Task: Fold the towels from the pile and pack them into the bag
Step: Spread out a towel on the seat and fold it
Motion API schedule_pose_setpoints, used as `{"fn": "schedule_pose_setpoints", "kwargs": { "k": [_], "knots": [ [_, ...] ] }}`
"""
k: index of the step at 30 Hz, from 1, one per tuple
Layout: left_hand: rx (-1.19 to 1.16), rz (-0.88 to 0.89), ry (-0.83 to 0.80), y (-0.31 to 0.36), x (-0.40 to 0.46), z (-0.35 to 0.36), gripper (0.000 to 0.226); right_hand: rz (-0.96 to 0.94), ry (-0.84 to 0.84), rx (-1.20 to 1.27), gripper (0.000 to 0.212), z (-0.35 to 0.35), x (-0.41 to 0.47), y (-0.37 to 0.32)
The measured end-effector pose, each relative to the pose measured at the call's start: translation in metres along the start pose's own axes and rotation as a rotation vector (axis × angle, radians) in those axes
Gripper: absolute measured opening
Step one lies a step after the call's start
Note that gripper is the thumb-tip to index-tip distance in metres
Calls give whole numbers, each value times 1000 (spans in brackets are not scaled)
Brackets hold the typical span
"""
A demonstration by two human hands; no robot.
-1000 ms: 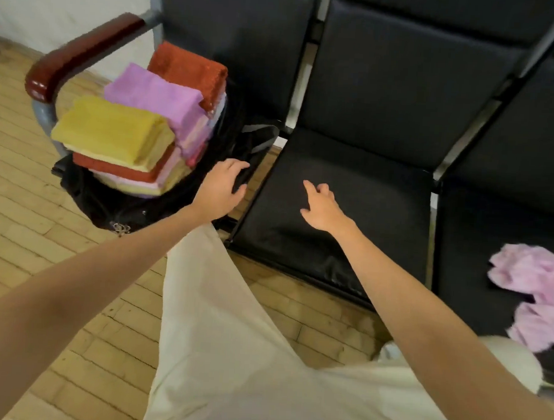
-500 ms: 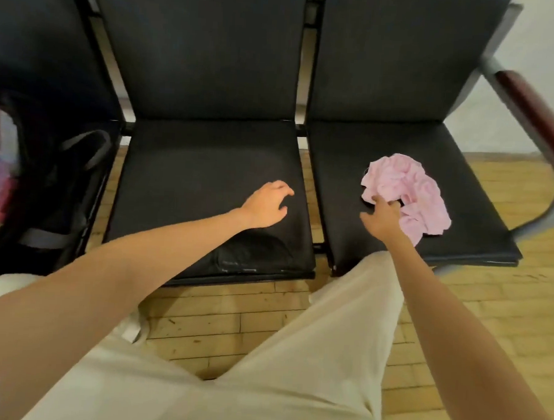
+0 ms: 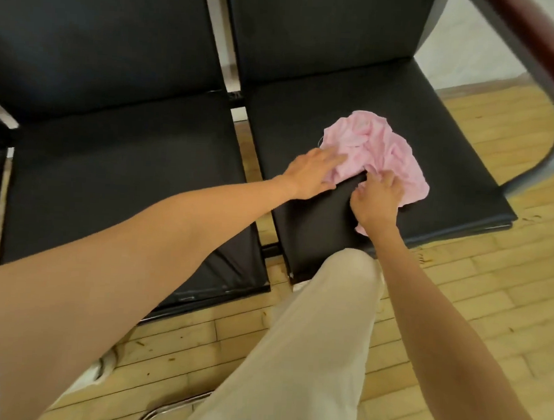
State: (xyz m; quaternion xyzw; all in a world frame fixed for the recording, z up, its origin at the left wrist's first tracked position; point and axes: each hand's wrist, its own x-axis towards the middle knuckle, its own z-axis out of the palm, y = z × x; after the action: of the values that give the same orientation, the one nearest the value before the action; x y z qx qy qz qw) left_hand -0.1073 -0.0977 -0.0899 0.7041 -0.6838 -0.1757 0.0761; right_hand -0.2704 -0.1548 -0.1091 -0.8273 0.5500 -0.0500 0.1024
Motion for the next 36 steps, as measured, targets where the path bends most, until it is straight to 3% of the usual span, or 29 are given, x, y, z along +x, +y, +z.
{"fn": "schedule_pose_setpoints", "kwargs": {
  "k": [2, 5, 9, 11, 17, 21, 25, 31, 36],
  "knots": [
    [16, -2, -28, 3, 11, 2, 60, -21, 25, 59, 48, 1, 3, 6],
    [7, -8, 78, 3, 11, 4, 39, -102, 0, 98, 50, 0, 5, 9],
    [-118, -86, 139, -8, -30, 9, 31, -181, -85, 218, 18, -8, 0, -4],
    [-209, -137, 192, -21, -64, 5, 29, -176, -178, 309, 18, -15, -6, -22],
    [-501, -444, 739, -71, -164, -67, 18, -131, -85, 703, 14, -50, -45, -108],
    [-622, -576, 902, -101, -241, -112, 19, -172, -45, 921, 13, -77, -76, -167],
    [-588, -680, 978, -122, -318, -128, 16, -219, -96, 971, 13, -85, -109, -212],
    [-589, -979, 984, -155, -415, -109, 23, -315, -173, 940, 14, -74, -147, -259],
    [-630, -1112, 1001, -168, -461, -89, 14, -340, -284, 931, 14, -72, -176, -289]
  ]
}}
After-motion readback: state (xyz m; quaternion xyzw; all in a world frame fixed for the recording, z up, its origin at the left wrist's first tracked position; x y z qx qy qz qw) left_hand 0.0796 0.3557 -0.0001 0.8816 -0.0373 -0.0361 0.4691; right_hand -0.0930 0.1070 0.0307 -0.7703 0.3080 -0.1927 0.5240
